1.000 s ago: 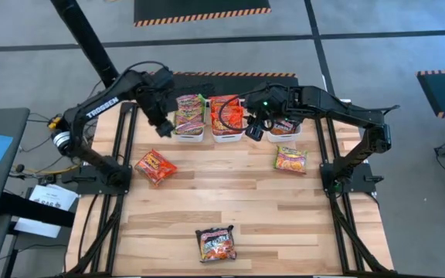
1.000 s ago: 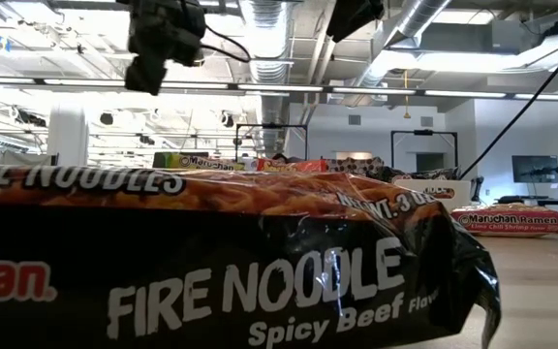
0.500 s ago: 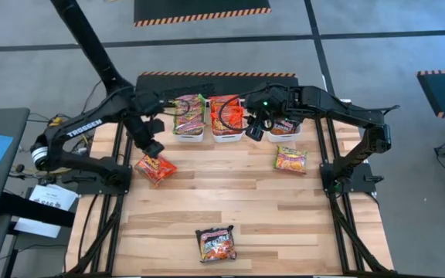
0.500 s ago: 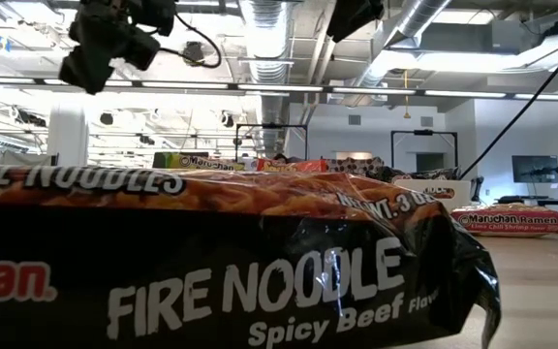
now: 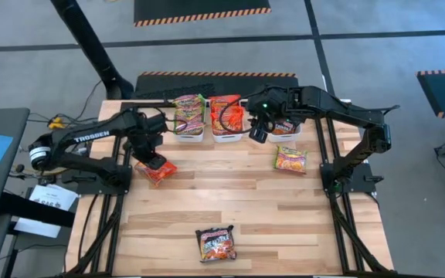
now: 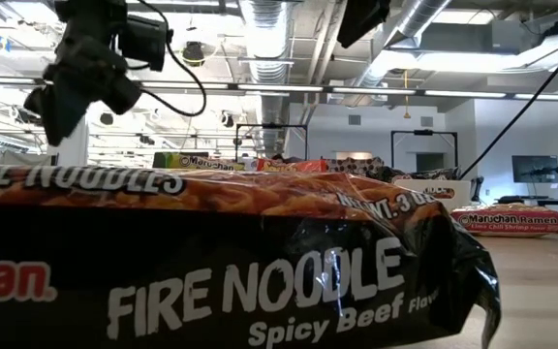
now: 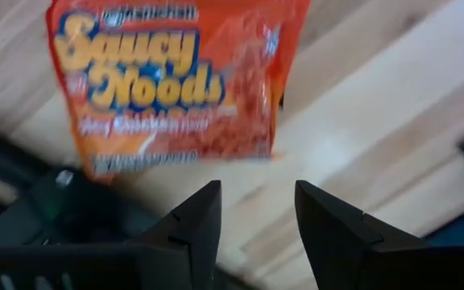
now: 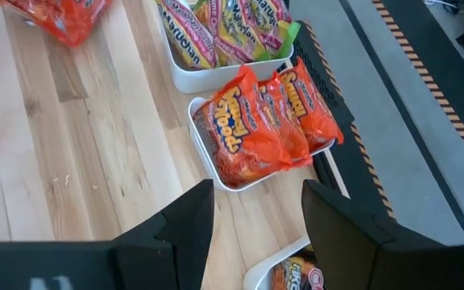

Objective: Sort Maruchan noodles
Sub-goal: Put the orange noodle pack into the middle white bin

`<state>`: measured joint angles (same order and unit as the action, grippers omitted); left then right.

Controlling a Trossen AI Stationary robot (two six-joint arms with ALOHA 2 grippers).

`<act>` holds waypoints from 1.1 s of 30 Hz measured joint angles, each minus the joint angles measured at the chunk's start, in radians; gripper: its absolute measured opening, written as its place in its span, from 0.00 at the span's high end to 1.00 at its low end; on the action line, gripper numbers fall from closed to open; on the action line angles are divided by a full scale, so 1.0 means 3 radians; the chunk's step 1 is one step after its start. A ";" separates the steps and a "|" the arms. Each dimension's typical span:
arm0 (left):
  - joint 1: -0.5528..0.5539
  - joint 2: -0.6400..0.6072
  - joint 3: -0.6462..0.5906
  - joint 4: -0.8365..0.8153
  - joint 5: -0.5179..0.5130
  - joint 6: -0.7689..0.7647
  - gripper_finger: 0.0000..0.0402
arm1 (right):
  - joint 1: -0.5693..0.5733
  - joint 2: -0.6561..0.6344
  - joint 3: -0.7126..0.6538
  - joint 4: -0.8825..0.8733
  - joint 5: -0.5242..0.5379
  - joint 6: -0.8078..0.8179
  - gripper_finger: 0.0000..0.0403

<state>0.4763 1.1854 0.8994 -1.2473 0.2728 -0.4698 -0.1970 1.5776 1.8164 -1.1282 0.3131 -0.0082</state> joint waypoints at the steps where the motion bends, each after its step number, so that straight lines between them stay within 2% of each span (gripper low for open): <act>1: -0.0009 -0.0001 -0.0048 0.0087 0.0000 -0.0045 0.64 | 0.0000 0.0000 0.0000 -0.0003 0.0001 0.0000 0.47; 4: -0.0042 -0.0001 -0.0177 0.0300 -0.0070 -0.0153 0.65 | 0.0000 0.0000 0.0000 -0.0017 0.0000 0.0000 0.47; 10: -0.0089 -0.0001 -0.0386 0.0528 -0.0468 -0.0456 0.65 | 0.0000 0.0000 0.0000 -0.0026 0.0000 0.0000 0.47; 22: -0.0173 -0.0014 -0.0940 0.1089 -0.0585 -0.0849 0.65 | 0.0000 0.0000 0.0000 -0.0078 0.0000 0.0028 0.47; 33: -0.0310 -0.0018 -0.1009 0.1078 -0.0939 -0.1095 0.65 | 0.0000 0.0000 0.0000 -0.0078 -0.0002 0.0029 0.47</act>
<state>0.3834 1.1800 0.5966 -0.9238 -0.0088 -0.7984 -0.1970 1.5776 1.8164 -1.1515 0.3126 0.0006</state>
